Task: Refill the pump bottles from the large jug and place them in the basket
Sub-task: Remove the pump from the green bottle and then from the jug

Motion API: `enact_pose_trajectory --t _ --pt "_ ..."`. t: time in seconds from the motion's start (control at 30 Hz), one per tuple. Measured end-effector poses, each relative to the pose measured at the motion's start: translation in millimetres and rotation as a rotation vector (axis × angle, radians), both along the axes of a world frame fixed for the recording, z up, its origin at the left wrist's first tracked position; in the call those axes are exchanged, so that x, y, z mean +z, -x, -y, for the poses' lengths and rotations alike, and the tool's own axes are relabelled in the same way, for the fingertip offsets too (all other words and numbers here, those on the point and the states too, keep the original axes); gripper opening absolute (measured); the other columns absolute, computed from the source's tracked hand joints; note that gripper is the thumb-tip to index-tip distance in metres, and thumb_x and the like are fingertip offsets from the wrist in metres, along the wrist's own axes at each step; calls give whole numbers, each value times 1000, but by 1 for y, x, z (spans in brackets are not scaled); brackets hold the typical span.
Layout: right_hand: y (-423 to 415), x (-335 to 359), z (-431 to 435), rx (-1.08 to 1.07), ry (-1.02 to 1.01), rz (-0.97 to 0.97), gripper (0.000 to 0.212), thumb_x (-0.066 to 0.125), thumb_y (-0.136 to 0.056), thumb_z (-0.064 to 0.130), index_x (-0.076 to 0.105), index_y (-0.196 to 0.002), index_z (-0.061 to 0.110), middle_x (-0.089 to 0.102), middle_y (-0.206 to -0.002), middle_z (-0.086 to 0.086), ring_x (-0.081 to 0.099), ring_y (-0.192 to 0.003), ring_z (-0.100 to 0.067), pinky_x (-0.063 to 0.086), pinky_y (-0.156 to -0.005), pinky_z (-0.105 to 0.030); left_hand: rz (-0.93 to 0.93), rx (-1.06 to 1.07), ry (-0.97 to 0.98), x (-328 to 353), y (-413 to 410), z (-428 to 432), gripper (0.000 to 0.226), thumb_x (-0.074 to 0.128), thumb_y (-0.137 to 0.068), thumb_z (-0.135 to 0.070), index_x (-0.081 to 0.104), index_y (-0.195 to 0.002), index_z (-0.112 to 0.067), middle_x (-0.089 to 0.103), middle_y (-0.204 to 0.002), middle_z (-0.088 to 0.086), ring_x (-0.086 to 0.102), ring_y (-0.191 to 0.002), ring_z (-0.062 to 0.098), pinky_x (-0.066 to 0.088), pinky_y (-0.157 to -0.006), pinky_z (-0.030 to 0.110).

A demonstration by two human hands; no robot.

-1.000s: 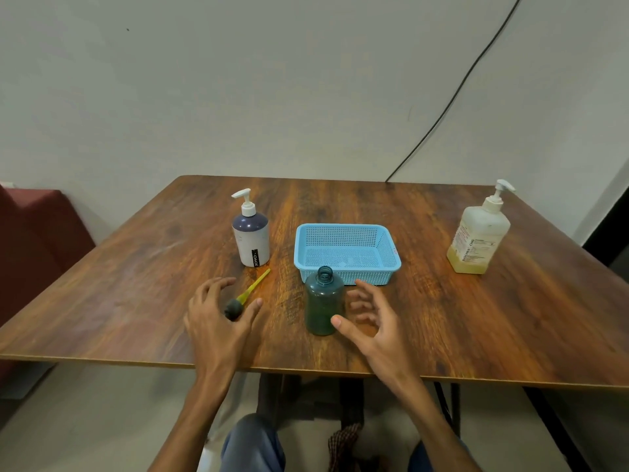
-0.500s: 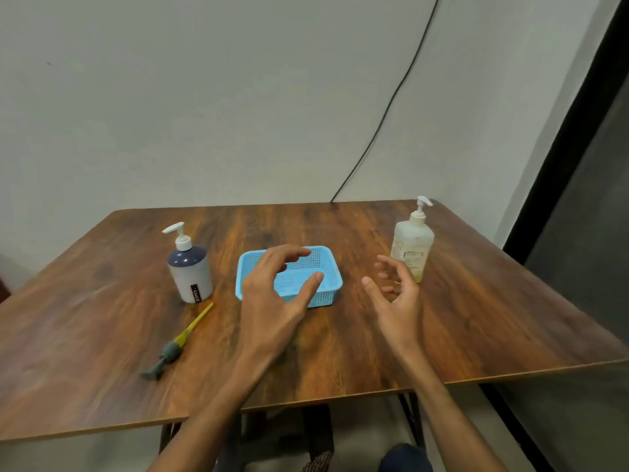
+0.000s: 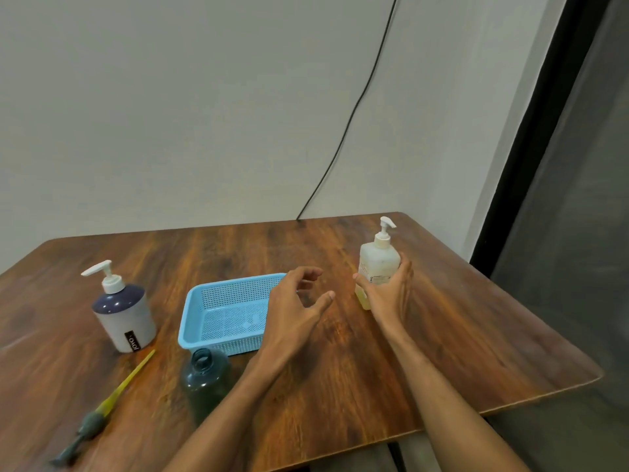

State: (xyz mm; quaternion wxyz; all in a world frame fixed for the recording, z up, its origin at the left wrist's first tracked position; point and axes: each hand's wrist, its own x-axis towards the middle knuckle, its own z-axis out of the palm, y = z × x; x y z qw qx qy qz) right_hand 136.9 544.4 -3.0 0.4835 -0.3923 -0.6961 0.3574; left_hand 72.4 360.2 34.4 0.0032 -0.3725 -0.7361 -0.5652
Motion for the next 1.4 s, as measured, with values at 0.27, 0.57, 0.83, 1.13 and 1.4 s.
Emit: enact_pose_trajectory --t 0.27,0.57,0.83,1.13,1.4 --pt "-7 5 -1 0 10 21 73 93 -65 23 54 -126 12 65 -116 -3 60 -101 -20 40 -64 -19 15 -13 -12 -6 3 0 36 83 -82 -29 65 -112 -34 63 -109 -25 61 -102 -3 50 -84 14" --pt "-48 2 76 92 -67 57 77 93 -65 35 56 -129 16 64 -121 3 61 -106 -14 57 -88 -32 80 3 -64 -14 -28 48 32 82 -84 -30 63 -108 -39 64 -113 -22 62 -106 1 52 -88 19" --pt "-72 -3 152 228 -69 88 70 91 -64 46 53 -120 30 58 -105 21 59 -91 -1 46 -73 -10 126 59 -145 -30 -56 103 34 82 -84 -26 67 -114 -28 68 -113 -18 64 -103 -3 57 -87 23" --pt "-78 -7 171 264 -85 62 73 86 -61 61 44 -117 43 50 -101 35 56 -91 9 47 -70 -14 157 72 -118 -46 -60 113 48 80 -81 -40 63 -124 -24 68 -119 -11 66 -106 6 59 -93 36" --pt "-112 16 132 691 128 76 71 90 -73 24 53 -132 38 57 -131 24 54 -124 -2 51 -93 -20 177 -62 -21 -58 -56 86 92 82 -72 -62 35 -148 -43 45 -150 -18 48 -130 0 45 -105 25"
